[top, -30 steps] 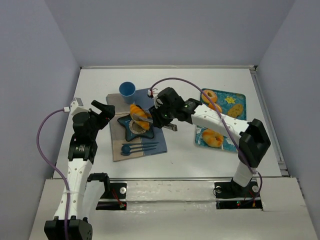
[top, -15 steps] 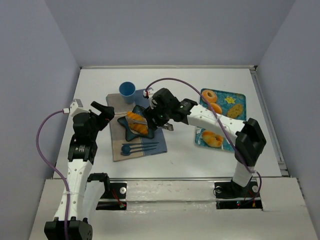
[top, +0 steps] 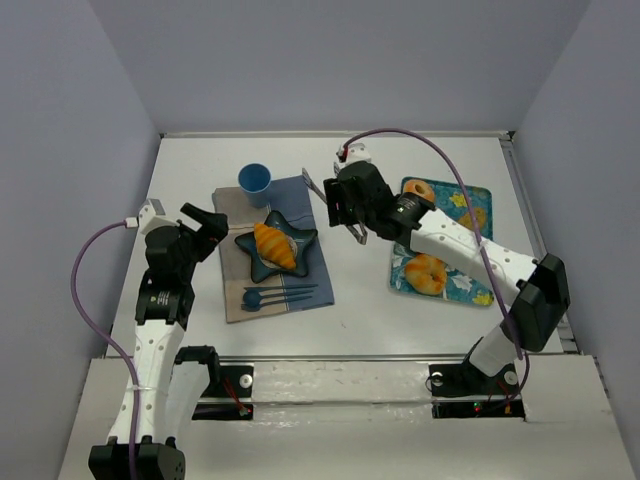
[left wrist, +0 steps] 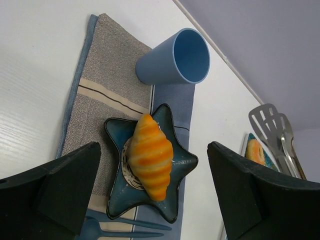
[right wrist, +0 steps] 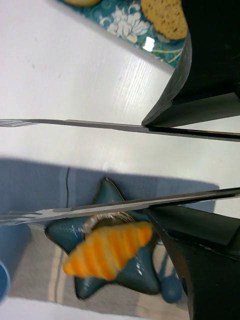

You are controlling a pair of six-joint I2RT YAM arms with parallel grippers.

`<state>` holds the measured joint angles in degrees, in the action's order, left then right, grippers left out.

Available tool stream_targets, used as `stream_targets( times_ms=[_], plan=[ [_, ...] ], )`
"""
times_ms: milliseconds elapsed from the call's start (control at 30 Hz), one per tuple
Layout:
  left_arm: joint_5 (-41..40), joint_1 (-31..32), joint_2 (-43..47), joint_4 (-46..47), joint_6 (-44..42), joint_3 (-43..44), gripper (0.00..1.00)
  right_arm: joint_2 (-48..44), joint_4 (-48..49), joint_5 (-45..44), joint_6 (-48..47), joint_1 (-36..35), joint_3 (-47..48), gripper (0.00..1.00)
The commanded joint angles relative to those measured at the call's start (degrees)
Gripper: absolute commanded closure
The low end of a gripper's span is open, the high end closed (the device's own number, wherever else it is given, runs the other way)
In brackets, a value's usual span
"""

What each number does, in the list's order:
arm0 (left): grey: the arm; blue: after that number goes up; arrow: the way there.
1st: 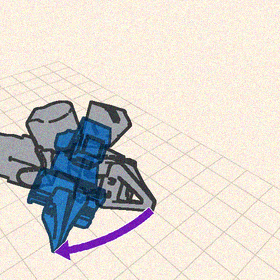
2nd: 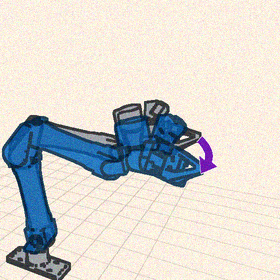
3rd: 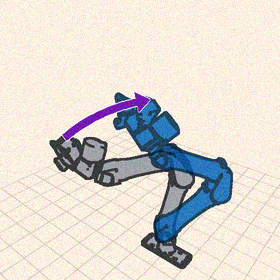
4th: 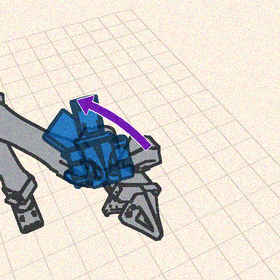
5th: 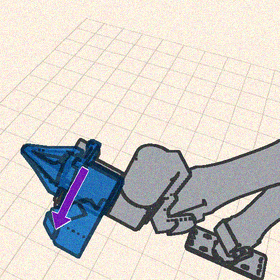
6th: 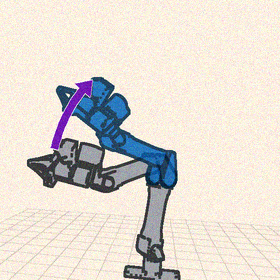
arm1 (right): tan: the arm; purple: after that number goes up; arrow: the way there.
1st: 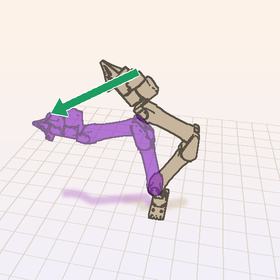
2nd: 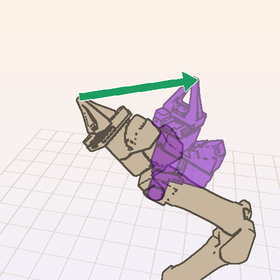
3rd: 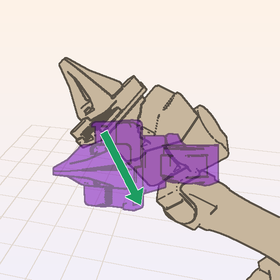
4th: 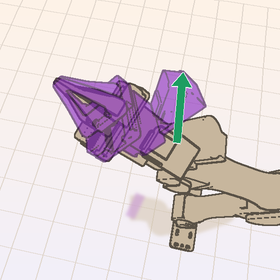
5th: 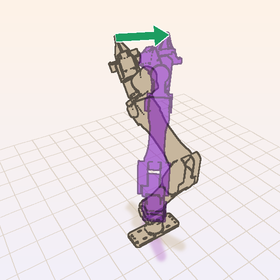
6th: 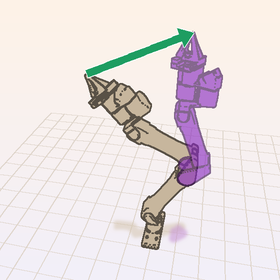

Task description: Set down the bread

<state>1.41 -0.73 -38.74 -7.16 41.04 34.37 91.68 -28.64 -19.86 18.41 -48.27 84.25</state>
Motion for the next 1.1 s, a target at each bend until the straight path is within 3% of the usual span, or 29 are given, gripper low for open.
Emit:
stream_targets(
  times_ms=[0,433,533,567,633,800,1067],
  plan=[
    [-0.4,0.2,1.1,1.1,-0.1,-0.3,0.01,1.6,3.3,-7.1,5.3,3.7,-2.9,0.35],
    [2.0,0.2,1.5,-0.1,0.6,0.7,0.01,11.1,6.9,-3.2,6.5,9.2,-7.0,0.23],
    [1.8,0.2,2.4,-0.5,1.0,0.8,0.01,12.4,6.8,-1.4,5.7,9.2,-7.3,0.17],
    [1.6,0.2,2.8,-0.7,1.1,0.8,0.01,12.3,6.8,-1.4,5.7,9.2,-7.3,0.10],
    [0.9,0.2,3.1,-1.5,1.0,1.1,0.01,11.3,6.8,-1.8,5.8,9.2,-7.9,0.00],
    [-0.1,0.2,3.3,-2.9,0.7,2.5,0.01,7.0,6.3,-2.6,5.0,9.2,-8.4,0.00],
    [-0.3,0.2,2.8,-4.6,0.1,4.7,0.01,-8.9,6.1,-4.8,5.3,9.2,-13.2,0.00]
  ],
)
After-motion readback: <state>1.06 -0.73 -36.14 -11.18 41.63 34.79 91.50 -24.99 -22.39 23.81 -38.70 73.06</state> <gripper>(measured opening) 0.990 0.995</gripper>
